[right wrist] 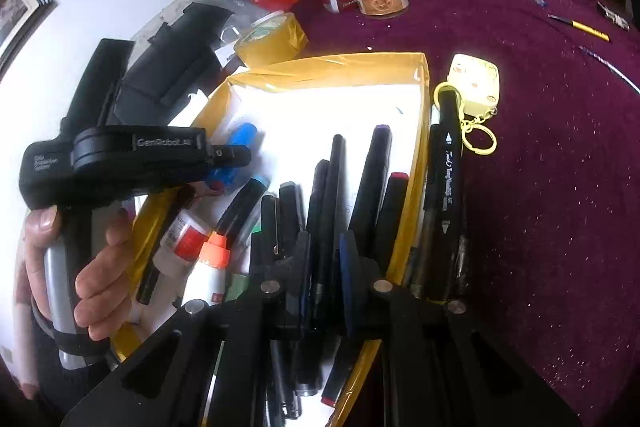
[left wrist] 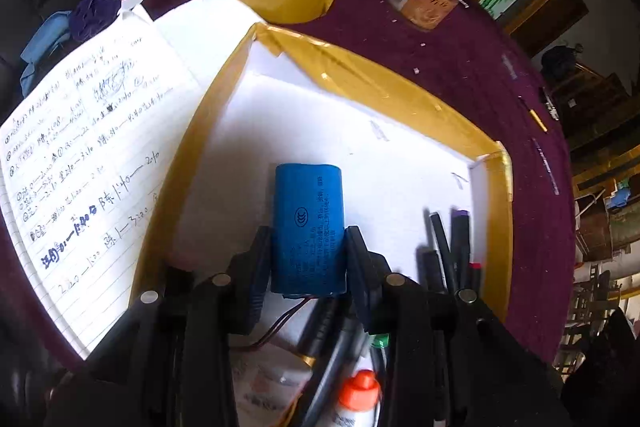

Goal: Organize rigid objects
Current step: 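Carry the battery and marker into the tray and open both tools, then grasp a yellow-ended black marker with the right tool while the left tool grasps a clear pen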

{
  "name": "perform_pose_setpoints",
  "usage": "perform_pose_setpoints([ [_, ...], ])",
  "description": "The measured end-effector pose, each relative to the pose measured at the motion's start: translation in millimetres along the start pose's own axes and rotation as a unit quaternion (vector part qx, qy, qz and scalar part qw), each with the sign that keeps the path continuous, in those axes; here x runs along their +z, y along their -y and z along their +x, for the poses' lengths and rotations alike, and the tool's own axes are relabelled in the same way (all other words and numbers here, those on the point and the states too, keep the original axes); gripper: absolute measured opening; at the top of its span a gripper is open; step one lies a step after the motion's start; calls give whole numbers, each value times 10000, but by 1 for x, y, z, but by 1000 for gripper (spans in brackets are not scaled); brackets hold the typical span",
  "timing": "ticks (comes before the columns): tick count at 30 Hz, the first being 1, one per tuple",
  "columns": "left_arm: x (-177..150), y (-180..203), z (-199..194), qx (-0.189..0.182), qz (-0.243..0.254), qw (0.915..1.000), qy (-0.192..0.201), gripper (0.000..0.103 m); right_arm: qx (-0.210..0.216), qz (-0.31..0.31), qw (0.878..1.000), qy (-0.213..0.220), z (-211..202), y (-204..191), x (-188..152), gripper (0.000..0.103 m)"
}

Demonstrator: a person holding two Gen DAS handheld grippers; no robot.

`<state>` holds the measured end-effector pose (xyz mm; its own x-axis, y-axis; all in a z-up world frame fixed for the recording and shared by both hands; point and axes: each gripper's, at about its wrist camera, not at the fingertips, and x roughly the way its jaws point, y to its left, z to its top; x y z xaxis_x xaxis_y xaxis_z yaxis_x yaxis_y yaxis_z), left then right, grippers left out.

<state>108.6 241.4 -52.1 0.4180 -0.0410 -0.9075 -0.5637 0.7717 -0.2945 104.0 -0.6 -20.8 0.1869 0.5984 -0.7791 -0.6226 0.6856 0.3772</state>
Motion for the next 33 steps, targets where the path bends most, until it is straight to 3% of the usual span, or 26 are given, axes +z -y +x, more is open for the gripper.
perform_pose_setpoints([
  [4,-2,0,-14,-121,46,9997,201,38,240,109,9996,79,-12,5,-2,20],
  [5,-4,1,-21,-162,78,9994,309,44,324,167,9992,160,-20,9,-3,32],
  [6,-5,3,-26,-186,118,9989,410,48,445,224,9984,272,-29,15,-4,34],
  [8,-16,11,-44,-228,243,9972,667,50,628,353,9964,456,-49,28,-7,35],
  [11,-34,22,-61,-539,317,9953,734,53,604,562,9943,681,-70,49,-11,35],
  [16,-75,51,-72,-942,645,9907,735,54,532,810,9939,527,-62,85,-7,35],
  [23,-109,75,-69,-990,971,9893,463,54,1123,1335,9847,21,0,110,25,34],
  [24,-112,77,-68,-952,977,9896,452,54,1107,1321,9850,-62,8,110,27,25],
  [25,-113,79,-68,-941,965,9900,422,54,965,1430,9850,-77,12,112,28,22],
  [26,-114,81,-67,-960,966,9899,389,54,969,1471,9844,-37,11,114,26,14],
  [33,-120,106,-65,-990,1124,9882,324,54,1059,1358,9851,23,-17,121,-7,14],
])
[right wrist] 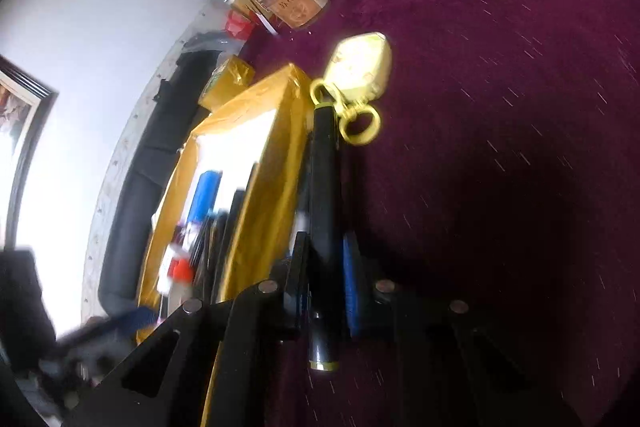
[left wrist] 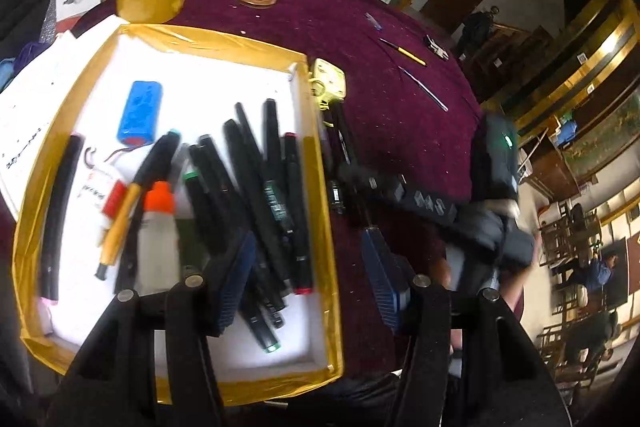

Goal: Organize rigid objects
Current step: 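Grasp a yellow-ended black marker with the right tool while the left tool grasps a clear pen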

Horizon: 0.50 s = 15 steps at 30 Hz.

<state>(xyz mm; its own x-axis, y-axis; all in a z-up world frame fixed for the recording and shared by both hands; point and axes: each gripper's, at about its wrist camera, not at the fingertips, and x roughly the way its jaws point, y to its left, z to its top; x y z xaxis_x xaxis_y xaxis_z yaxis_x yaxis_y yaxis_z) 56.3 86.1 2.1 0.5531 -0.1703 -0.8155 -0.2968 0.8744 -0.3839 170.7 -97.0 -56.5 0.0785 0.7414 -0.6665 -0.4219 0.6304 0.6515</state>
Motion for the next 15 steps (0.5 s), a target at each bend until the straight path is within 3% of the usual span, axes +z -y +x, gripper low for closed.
perform_pose_setpoints([
  [4,4,18,9,-118,106,9997,-159,54,-189,-13,9998,3,-29,20,-30,14],
  [10,24,51,40,22,359,9985,-421,54,-1315,-85,9883,775,-80,42,-49,14],
  [12,40,62,61,180,367,9969,-667,54,-1559,-31,9838,880,-85,50,-46,14],
  [15,67,75,96,612,434,9920,-1020,54,-1540,-14,9837,933,-87,55,-44,14],
])
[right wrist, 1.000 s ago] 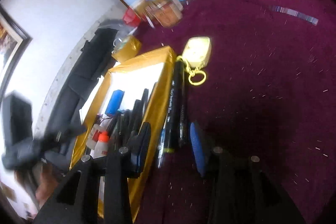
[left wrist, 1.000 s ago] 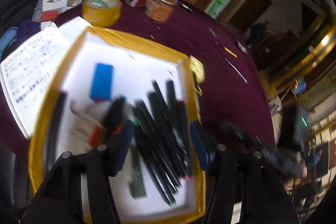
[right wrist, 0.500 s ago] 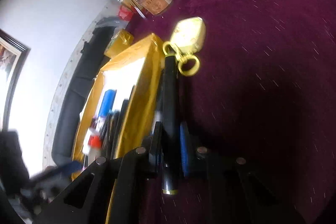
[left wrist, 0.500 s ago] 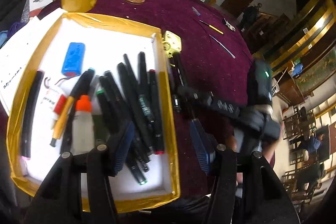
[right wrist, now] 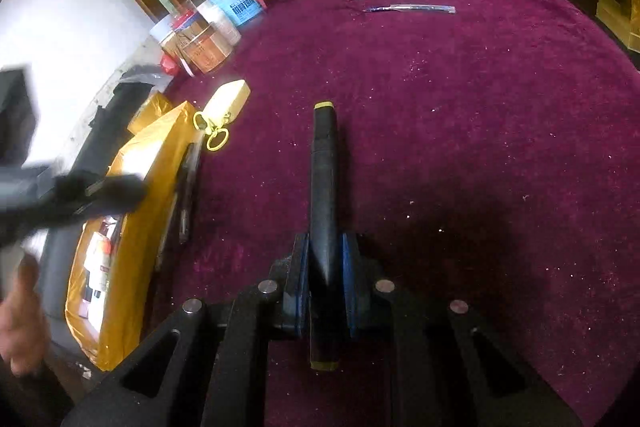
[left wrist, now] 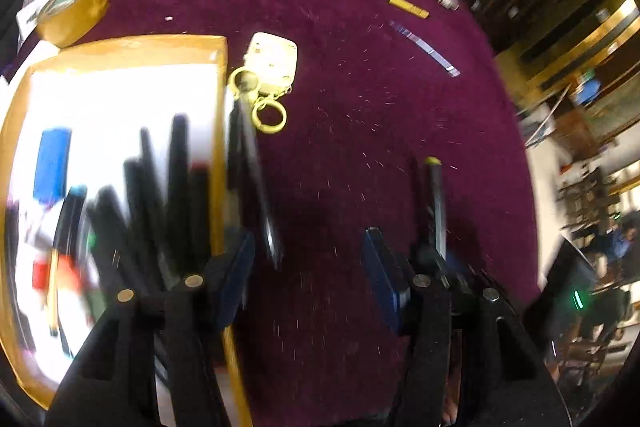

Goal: Organize rigid objects
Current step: 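Grasp a yellow-ended black marker with the right tool while the left tool grasps a clear pen, then carry the marker and clear pen into the tray and open both tools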

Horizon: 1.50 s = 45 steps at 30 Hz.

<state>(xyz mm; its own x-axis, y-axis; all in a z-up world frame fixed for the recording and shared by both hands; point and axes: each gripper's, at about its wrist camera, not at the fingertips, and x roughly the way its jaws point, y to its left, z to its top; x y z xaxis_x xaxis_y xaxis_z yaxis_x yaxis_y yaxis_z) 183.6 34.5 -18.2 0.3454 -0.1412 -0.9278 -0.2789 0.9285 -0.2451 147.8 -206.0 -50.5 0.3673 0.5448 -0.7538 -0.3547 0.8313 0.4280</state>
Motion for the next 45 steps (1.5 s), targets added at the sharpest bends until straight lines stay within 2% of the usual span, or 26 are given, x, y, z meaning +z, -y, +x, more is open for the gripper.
perform_pose_setpoints([
  [4,27,4,37,729,-141,9964,-422,52,-142,-125,9998,52,-1,-4,-4,14],
  [6,30,6,52,735,-127,9952,-639,51,-119,-103,9999,63,-1,-5,-4,14],
  [7,31,10,59,868,20,9936,-716,51,-102,-109,9999,61,-1,-4,-4,14],
  [9,31,13,62,1070,120,9918,-684,47,-63,-78,9999,52,1,-5,-3,14],
  [11,30,13,62,1081,42,9919,-670,45,-36,-66,10000,52,0,-4,-3,14],
  [16,28,15,64,1196,-128,9907,-635,20,-84,-120,9999,64,0,-4,-3,14],
  [17,26,17,63,1149,-83,9912,-650,14,-94,-131,9998,67,0,-4,-3,14],
  [19,9,25,61,809,52,9934,-815,7,-104,-147,9998,66,-1,-5,-4,14],
  [20,-5,31,59,718,240,9936,-843,7,-103,-136,9998,66,-1,-5,-5,14],
  [23,-51,56,51,800,1104,9882,-693,7,-105,-145,9998,56,0,-6,-4,14],
  [25,-64,61,48,785,1297,9871,-511,7,-163,-221,9996,46,1,-8,-4,14],
  [28,-63,53,47,572,993,9931,-265,7,-320,-356,9988,71,1,-13,-6,14],
  [31,-69,54,45,563,1121,9921,-81,7,-366,-315,9987,145,-2,-14,-8,13],
  [32,-71,53,43,484,1116,9925,-102,7,-335,-223,9990,174,-5,-12,-8,13],
  [33,-74,53,38,203,1056,9940,-207,7,-269,-44,9995,158,-8,-10,-10,13],
  [34,-79,47,29,-201,898,9953,-297,7,-132,113,9998,131,-13,-10,-14,13],
  [35,-84,42,17,-428,797,9955,-279,7,130,174,9996,170,-23,-16,-20,14],
  [39,-107,17,-50,-839,727,9930,411,7,668,-82,9968,427,-49,-57,-36,14],
  [42,-110,-19,-81,-975,437,9920,676,7,1052,-463,9924,430,-56,-96,-37,14],
  [45,-108,-68,-103,-802,58,9919,981,7,1360,-755,9874,294,-49,-129,-32,14],
])
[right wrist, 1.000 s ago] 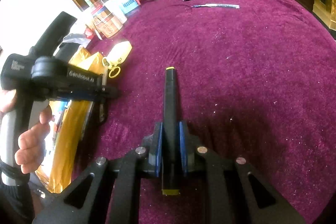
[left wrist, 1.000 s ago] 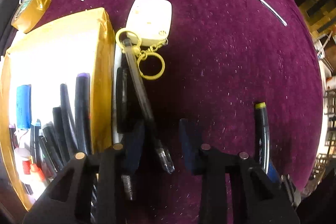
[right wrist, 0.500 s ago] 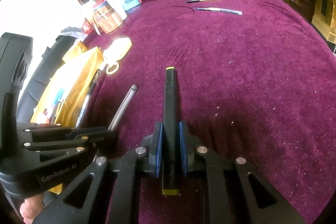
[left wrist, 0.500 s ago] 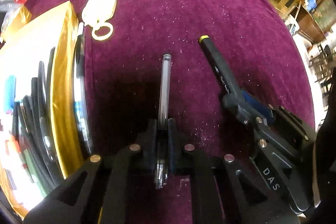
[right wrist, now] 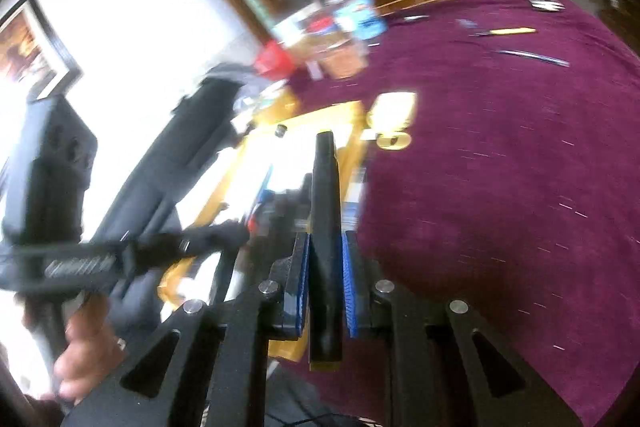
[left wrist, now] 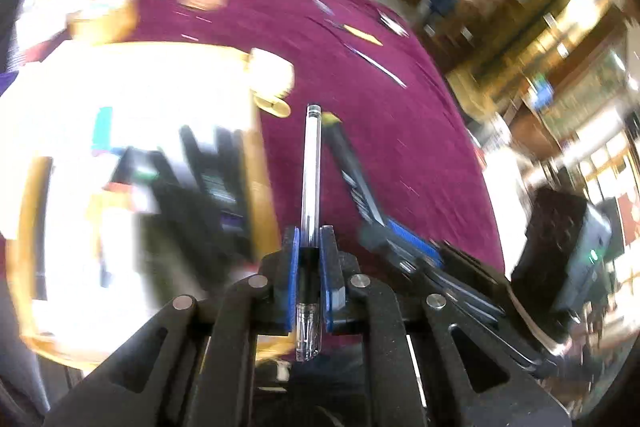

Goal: Organize rigid objects
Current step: 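Carry the marker and clear pen into the tray and open both tools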

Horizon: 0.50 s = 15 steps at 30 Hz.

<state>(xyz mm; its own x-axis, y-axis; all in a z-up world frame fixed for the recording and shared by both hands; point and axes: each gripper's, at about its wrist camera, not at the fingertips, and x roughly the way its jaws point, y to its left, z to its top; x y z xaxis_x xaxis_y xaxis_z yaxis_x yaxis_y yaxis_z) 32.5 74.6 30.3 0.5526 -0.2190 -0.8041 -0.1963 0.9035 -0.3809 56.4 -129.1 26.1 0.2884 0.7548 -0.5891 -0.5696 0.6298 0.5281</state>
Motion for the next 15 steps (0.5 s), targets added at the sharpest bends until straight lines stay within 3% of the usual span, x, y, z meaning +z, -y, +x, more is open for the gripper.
perform_pose_setpoints([
  [4,26,-53,-1,291,-591,9976,203,7,156,-147,9993,-291,34,-23,12,14],
  [7,46,-83,16,392,-956,9945,140,7,107,-36,9979,-640,71,-29,24,14],
  [15,51,-111,53,412,-1333,9901,-160,7,-212,7,9935,-1116,125,-29,29,14],
])
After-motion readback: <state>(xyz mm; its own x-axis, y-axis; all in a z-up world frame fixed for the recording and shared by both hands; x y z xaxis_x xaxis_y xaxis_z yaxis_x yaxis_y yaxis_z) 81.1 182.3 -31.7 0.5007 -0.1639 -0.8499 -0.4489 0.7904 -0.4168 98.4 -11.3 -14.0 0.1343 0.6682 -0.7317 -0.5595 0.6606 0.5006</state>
